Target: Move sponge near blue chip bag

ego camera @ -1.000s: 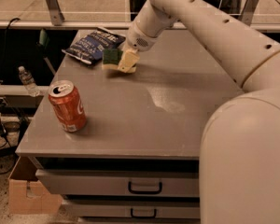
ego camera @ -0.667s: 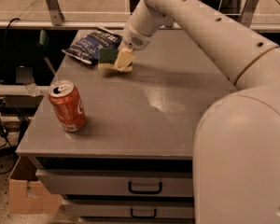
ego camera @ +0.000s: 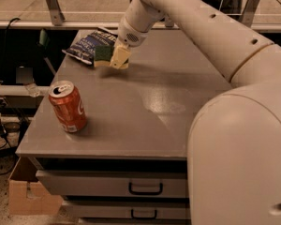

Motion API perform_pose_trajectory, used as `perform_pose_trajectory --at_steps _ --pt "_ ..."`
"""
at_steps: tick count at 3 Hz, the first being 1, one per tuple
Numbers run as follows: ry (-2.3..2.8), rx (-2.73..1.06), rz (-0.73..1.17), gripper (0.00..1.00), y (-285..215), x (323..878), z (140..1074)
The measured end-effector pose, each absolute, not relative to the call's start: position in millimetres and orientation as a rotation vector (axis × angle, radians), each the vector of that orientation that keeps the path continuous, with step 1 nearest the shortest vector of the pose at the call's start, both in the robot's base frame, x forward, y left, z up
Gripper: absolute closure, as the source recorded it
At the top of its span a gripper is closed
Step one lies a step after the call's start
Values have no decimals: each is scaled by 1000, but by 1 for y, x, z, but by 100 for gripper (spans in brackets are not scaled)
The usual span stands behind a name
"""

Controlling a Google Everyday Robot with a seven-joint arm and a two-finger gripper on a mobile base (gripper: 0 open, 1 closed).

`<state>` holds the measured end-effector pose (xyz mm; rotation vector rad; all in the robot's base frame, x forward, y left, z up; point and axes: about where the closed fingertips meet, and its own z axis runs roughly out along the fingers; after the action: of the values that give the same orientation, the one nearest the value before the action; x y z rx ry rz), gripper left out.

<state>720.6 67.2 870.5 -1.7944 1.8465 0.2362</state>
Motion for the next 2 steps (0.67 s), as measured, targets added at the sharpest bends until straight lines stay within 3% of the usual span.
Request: perform_pose_trajectory --at_steps 1,2 --pt "1845 -1799 230 14 69 723 871" --pt "1845 -1783 227 0 65 726 874"
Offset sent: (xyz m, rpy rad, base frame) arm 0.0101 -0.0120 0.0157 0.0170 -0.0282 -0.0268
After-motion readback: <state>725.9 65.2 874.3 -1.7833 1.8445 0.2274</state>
